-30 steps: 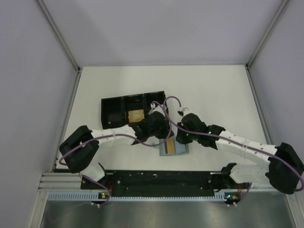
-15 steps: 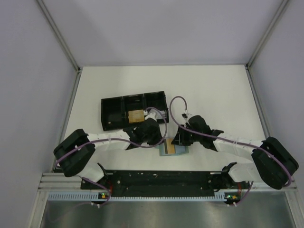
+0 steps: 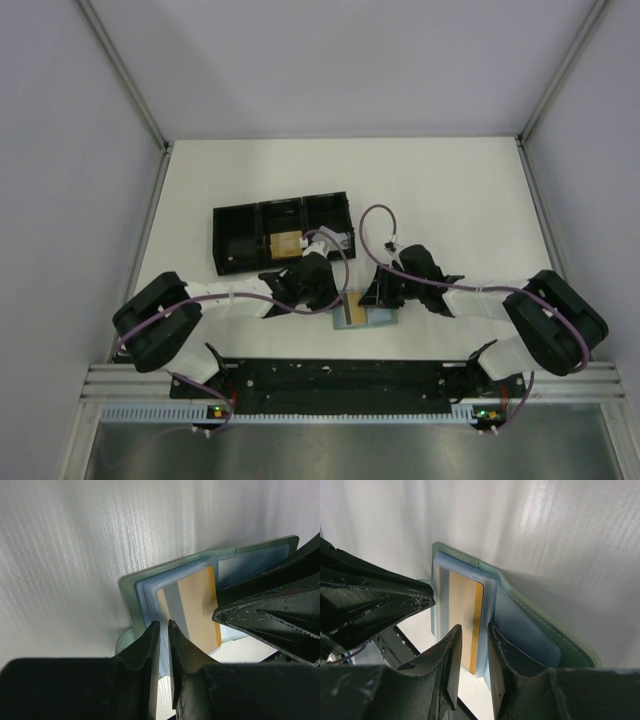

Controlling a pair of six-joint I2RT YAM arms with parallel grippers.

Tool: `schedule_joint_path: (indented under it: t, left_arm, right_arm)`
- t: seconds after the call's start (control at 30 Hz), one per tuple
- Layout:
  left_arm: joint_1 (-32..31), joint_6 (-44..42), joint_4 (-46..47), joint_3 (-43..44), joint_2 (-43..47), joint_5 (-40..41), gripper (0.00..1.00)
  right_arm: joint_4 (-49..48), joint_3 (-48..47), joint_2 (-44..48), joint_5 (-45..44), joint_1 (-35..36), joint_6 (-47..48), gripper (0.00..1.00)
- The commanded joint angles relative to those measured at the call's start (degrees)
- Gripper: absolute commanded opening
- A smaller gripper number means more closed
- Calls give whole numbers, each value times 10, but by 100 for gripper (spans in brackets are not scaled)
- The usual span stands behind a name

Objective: Take the credit cards out of the card holder
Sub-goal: Remove the credit card from the card holder.

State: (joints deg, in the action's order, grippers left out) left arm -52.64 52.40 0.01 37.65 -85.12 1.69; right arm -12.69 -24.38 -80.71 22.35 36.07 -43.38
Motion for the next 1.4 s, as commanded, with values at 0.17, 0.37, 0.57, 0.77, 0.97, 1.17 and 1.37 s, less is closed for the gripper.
schedule_joint_path:
  t: [0.17,0.37,0.57,0.77,0.97,1.17,1.37]
  left_arm:
    - [1,8,21,-10,-10,-2,15]
    - [1,12,17,-27,-1,9,11]
    - [1,13,13,-28,-6,13,8]
    - [2,14,3,-30,-12,28,0]
    - [8,15,3,-34,-16,25,0]
    - [9,15,-22,-34,6,34,0]
    - [8,21,18,-40,54,-2,11]
  right_arm:
    - [-102,18,-28,57,-9,-21,24]
    - [-150,22,-40,81,-10,-33,18]
    - [-164,21,-39,96,-10,-38,9]
    - [-163,35,-35,101,-29,-33,0]
    - [-139,43,-24,109,-61,-17,0]
    - [-98,33,-24,95,-61,8,0]
    - [-117,32,-27,114,-61,4,0]
